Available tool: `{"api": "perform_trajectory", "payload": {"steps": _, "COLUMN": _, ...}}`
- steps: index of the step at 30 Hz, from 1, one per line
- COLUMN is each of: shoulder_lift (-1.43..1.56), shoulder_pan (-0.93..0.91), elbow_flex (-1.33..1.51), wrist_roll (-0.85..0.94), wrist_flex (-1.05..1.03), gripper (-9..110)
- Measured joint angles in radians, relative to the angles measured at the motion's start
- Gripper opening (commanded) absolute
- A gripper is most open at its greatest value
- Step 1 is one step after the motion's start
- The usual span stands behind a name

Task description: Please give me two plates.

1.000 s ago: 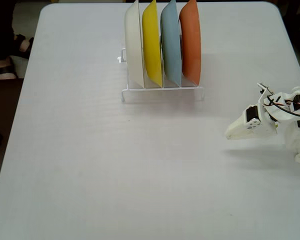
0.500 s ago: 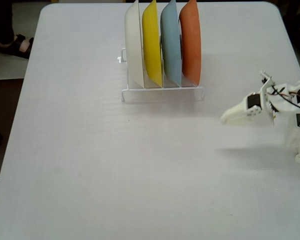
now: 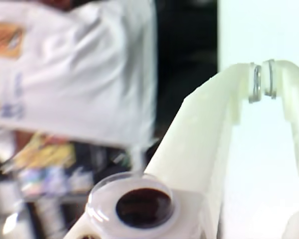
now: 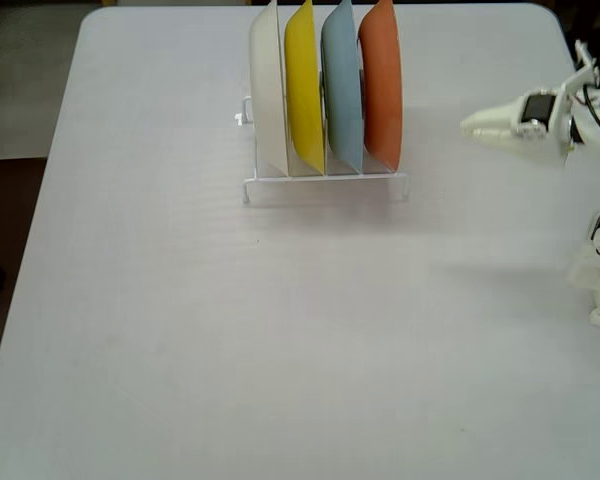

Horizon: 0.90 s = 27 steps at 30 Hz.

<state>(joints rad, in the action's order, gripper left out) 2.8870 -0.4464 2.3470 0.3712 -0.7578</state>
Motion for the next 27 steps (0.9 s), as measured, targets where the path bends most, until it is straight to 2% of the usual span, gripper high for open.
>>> {"api": "perform_trajectory", "payload": {"steps": 3, "shoulder_lift": -0.106, "shoulder_pan": -0.064, "elbow_flex": -0.1, "wrist_roll": 0.077, "wrist_flex": -0.003, "gripper": 24}}
{"api": "perform_trajectory", "payload": {"steps": 10, "shoulder_lift": -0.333, "shoulder_pan": -0.141, "elbow_flex": -0.279, "wrist_roll": 0.293, "wrist_flex": 0.014, "gripper": 37}}
{"api": "perform_trajectory", "payload": {"steps": 19, "shoulder_lift": -0.583, "shoulder_pan": -0.196, "elbow_flex": -0.445, "wrist_roll": 0.428, "wrist_flex": 0.074, "gripper": 41}}
{"api": "perform_trajectory", "payload": {"steps": 27, "shoulder_lift": -0.802, "shoulder_pan": -0.219, "elbow_flex": -0.603, "wrist_roll": 0.497, "wrist_flex": 0.095, "gripper": 39}}
